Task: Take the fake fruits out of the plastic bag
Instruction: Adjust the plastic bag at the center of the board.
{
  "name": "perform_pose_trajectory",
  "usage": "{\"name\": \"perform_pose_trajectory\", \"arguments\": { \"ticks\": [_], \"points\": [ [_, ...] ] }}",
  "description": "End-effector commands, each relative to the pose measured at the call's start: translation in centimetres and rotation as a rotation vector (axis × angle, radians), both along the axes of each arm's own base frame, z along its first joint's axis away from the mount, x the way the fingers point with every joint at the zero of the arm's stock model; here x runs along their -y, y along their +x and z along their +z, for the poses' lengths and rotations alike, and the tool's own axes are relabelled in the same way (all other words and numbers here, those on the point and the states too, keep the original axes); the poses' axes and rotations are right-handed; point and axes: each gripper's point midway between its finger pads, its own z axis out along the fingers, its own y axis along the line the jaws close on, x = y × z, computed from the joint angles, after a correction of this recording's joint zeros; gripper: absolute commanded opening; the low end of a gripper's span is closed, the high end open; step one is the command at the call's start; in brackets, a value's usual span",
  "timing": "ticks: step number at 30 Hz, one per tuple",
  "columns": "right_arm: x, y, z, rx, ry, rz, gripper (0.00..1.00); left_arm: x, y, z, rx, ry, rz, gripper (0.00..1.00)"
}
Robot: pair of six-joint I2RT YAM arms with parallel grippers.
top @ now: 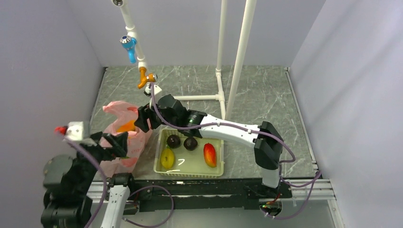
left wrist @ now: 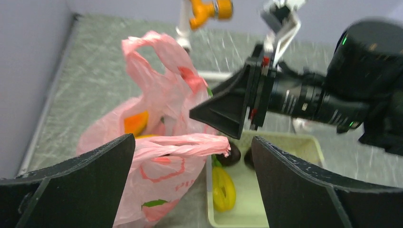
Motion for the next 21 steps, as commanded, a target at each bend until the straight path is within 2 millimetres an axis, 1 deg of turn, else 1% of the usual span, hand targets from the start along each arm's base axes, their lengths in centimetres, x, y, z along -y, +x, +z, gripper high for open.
{"name": "perform_pose_trajectory", "arguments": {
  "ticks": [1,2,3,7,9,12,14,16,17,19,20,21],
  "points": [
    [0.4,-1.1,4.0,0.154,-0.001,0.121,0.74,3.1,1.4,-2.0,-0.058,0.072,-0.230,0.99],
    [0.4,-1.0,4.0,0.175,-0.018,0.134,0.81,2.9,1.4,-2.1,-0.056,0.098,-0.226,0.99],
    [0.3,-0.8,4.0,0.199,-0.033,0.148,0.86,2.5,1.4,-2.4,-0.062,0.125,-0.212,0.99],
    [0.3,-0.2,5.0,0.368,-0.050,0.230,0.98,0.2,1.7,-4.1,-0.111,0.251,-0.136,0.99],
    [-0.2,0.7,5.4,0.426,-0.042,0.253,0.99,0.3,1.9,-5.1,-0.127,0.298,-0.178,0.99],
    [-1.3,1.6,5.7,0.447,-0.032,0.331,0.99,0.9,2.1,-6.4,-0.156,0.337,-0.237,0.99],
    [-2.1,2.1,5.9,0.479,-0.026,0.349,0.99,1.2,2.5,-7.5,-0.186,0.353,-0.274,0.99],
    [-2.9,2.3,6.0,0.506,-0.022,0.370,0.99,0.9,3.0,-8.4,-0.219,0.368,-0.269,0.99],
    [-3.2,2.6,6.3,0.516,-0.011,0.369,0.99,0.7,3.3,-8.6,-0.234,0.371,-0.259,0.97],
    [-4.1,2.3,6.6,0.521,0.014,0.398,0.99,-0.1,3.8,-8.5,-0.251,0.364,-0.202,0.83],
    [-4.6,2.4,6.8,0.522,0.026,0.399,0.98,-0.9,4.1,-8.4,-0.258,0.355,-0.149,0.72],
    [-5.0,2.6,6.7,0.517,0.032,0.388,0.97,-1.7,4.3,-7.8,-0.258,0.332,-0.083,0.54]
  ]
}}
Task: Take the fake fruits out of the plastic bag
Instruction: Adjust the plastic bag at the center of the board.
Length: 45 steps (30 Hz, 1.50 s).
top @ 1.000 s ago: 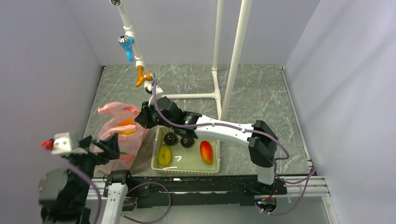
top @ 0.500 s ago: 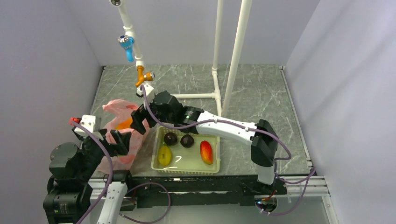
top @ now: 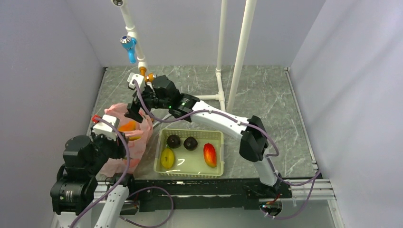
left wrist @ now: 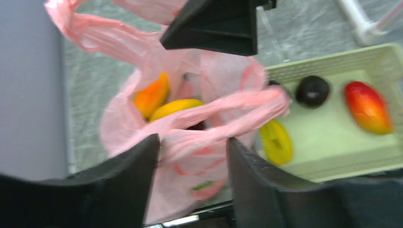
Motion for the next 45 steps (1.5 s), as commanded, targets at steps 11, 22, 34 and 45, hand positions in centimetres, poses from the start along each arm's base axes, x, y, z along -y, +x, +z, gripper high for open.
{"name": "perform_pose_trajectory", "arguments": {
  "ticks": [11,22,34,45],
  "points": [
    [5.2,10.6,6.9,-0.395,0.533,-0.851,0.00,-9.7,-7.0,1.4,0.511,-0.811,0.856,0.00],
    [4.0,9.4,5.2,-0.691,0.615,-0.724,0.00,-10.1,-10.6,2.3,0.470,-0.744,0.874,0.18],
    [0.5,5.4,3.8,-0.492,0.410,-0.350,0.14,-2.7,-8.4,10.4,0.352,-0.259,0.239,0.96],
    [0.4,5.6,3.5,-0.526,0.408,-0.339,0.15,1.0,-0.9,10.6,0.152,-0.017,-0.085,0.99]
  ]
}}
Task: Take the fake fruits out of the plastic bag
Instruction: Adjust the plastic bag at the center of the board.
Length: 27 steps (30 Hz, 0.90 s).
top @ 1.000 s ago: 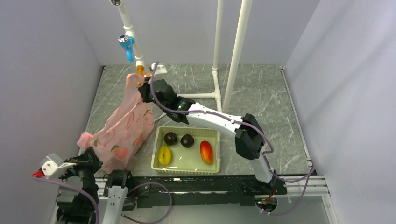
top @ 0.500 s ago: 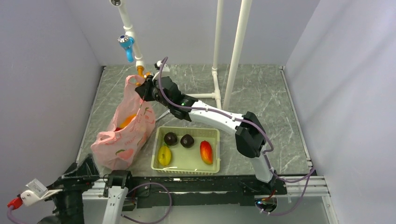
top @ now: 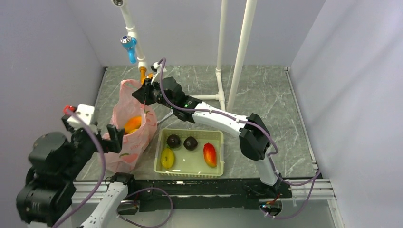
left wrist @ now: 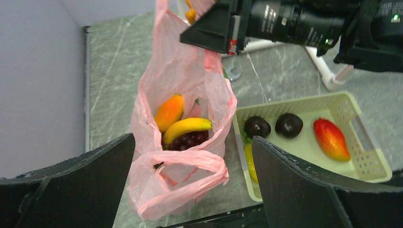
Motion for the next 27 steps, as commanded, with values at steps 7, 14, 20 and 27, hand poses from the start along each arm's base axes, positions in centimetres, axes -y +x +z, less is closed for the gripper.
{"name": "perform_pose_trajectory", "arguments": {
  "ticks": [7,14,20,27],
  "points": [
    [0.6,0.3,3.8,0.067,0.077,0.017,0.15,1.6,2.4,-4.8,-0.124,0.164,-0.171,0.99],
    [1.0,0.9,4.3,0.058,0.101,0.006,0.14,-4.4,3.3,-7.8,-0.228,0.250,0.180,0.82],
    [0.8,2.2,2.7,-0.021,0.118,-0.061,0.00,-11.6,-2.8,-2.8,0.109,-0.193,0.812,0.00],
    [3.5,5.0,-0.1,-0.292,0.201,-0.344,0.00,-10.5,-4.3,-5.1,0.452,-0.780,0.764,0.00]
  ]
}}
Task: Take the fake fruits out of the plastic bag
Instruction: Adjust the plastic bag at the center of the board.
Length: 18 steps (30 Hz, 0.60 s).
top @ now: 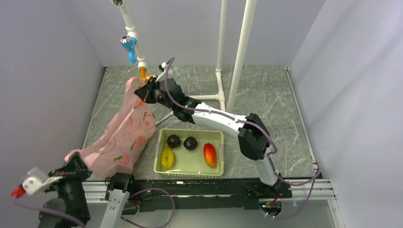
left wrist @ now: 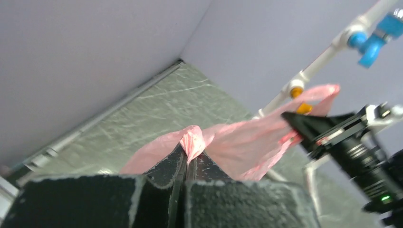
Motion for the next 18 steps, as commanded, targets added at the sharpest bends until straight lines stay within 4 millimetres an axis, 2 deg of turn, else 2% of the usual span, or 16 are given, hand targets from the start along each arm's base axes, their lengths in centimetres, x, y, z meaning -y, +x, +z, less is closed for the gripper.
{"name": "perform_pose_trajectory", "arguments": {
  "ticks": [1,3,4,5,7,9,10,13,15,18],
  "points": [
    [3.2,2.8,-0.1,-0.178,0.098,-0.252,0.00,-0.6,0.4,-1.2,0.213,-0.345,0.099,0.00],
    [3.3,2.1,-0.1,-0.206,0.094,-0.228,0.02,-0.4,0.2,-1.6,0.196,-0.376,0.089,0.00],
    [3.2,1.6,0.1,-0.203,0.080,-0.206,0.08,-0.2,0.2,-1.4,0.184,-0.373,0.076,0.00],
    [3.3,1.0,-0.2,-0.212,0.050,-0.192,0.18,0.0,0.3,-1.3,0.172,-0.372,0.063,0.00],
    [3.3,-0.2,-0.4,-0.214,0.007,-0.140,0.45,0.4,0.3,-1.0,0.156,-0.358,0.037,0.00],
    [3.5,-1.4,-1.9,-0.247,-0.079,-0.103,0.70,0.7,0.3,-1.0,0.149,-0.354,0.020,0.00],
    [3.7,-2.1,-2.6,-0.278,-0.118,-0.089,0.76,0.8,0.3,-1.0,0.150,-0.350,0.009,0.00],
    [4.6,-4.6,-2.9,-0.340,-0.195,-0.047,0.86,1.6,0.8,-1.0,0.161,-0.339,-0.038,0.00],
    [5.5,-6.7,-2.5,-0.347,-0.213,-0.054,0.98,2.0,1.0,-0.9,0.159,-0.326,-0.065,0.00],
    [5.8,-9.9,-0.8,-0.339,-0.185,-0.002,1.00,2.2,1.0,-0.9,0.141,-0.308,-0.082,0.00]
  ]
}}
